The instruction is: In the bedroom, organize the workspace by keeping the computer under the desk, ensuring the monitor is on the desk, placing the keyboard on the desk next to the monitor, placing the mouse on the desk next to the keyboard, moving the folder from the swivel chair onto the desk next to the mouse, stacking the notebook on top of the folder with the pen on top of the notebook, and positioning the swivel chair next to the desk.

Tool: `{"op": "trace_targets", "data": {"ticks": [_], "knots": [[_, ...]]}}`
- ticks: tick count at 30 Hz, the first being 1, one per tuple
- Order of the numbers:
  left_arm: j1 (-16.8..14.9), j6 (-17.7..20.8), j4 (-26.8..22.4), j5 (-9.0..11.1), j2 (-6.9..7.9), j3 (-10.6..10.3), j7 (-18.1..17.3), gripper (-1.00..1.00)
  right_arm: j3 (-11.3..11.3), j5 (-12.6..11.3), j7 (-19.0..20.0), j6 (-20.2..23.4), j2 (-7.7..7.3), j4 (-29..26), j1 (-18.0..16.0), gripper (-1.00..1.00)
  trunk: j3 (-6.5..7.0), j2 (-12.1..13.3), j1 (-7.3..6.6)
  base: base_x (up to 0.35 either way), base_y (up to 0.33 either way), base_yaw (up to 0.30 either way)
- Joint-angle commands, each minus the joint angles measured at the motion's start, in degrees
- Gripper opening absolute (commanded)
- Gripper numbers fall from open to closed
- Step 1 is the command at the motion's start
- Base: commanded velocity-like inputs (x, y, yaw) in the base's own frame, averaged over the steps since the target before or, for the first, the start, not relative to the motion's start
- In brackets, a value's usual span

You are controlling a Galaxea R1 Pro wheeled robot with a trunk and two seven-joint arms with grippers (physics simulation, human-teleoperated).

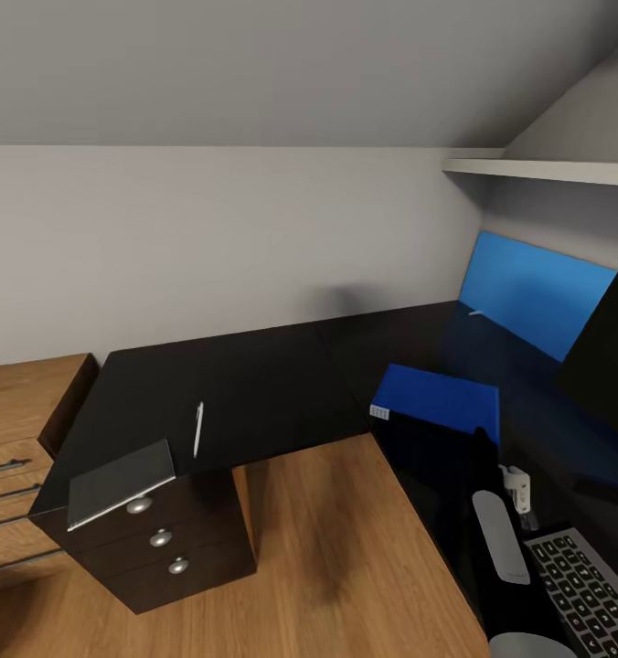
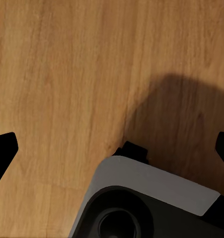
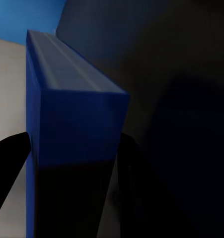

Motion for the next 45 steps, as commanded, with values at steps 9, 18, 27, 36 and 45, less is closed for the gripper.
{"op": "trace_targets", "data": {"ticks": [9, 18, 27, 36, 45], "knots": [[-0.05, -0.44, 0.01, 0.42, -0.01, -0.49, 0.36, 1.00, -0.04, -0.47, -1.61, -0.40, -0.03, 0.07, -0.10, -1.00, -0.05, -0.03, 0.00, 0.017, 0.000, 0.000], [-0.04, -0.45, 0.01, 0.42, 0.07, -0.49, 0.40, 1.00, -0.12, -0.39, -3.56, -0.64, -0.58, 2.08, -0.28, -1.00, -0.05, -0.03, 0.00, 0.000, 0.000, 0.000], [-0.04, -0.45, 0.01, 0.42, 0.07, -0.49, 0.36, 1.00, -0.27, -0.41, -3.85, -0.73, -0.85, 2.65, -0.38, -1.00, -0.05, -0.03, 0.00, 0.033, -0.018, 0.000], [-0.06, -0.45, 0.01, 0.42, 0.07, -0.49, 0.39, 1.00, -0.22, -0.35, -3.89, -0.73, -0.85, 2.67, -0.39, -1.00, -0.05, -0.03, 0.00, 0.019, -0.014, 0.000], [-0.04, -0.45, 0.01, 0.42, 0.06, -0.49, 0.40, 1.00, -0.22, 3.52, -4.81, -0.66, -0.85, 2.59, -0.39, -1.00, -0.05, -0.03, 0.00, 0.000, 0.000, 0.000]]}}
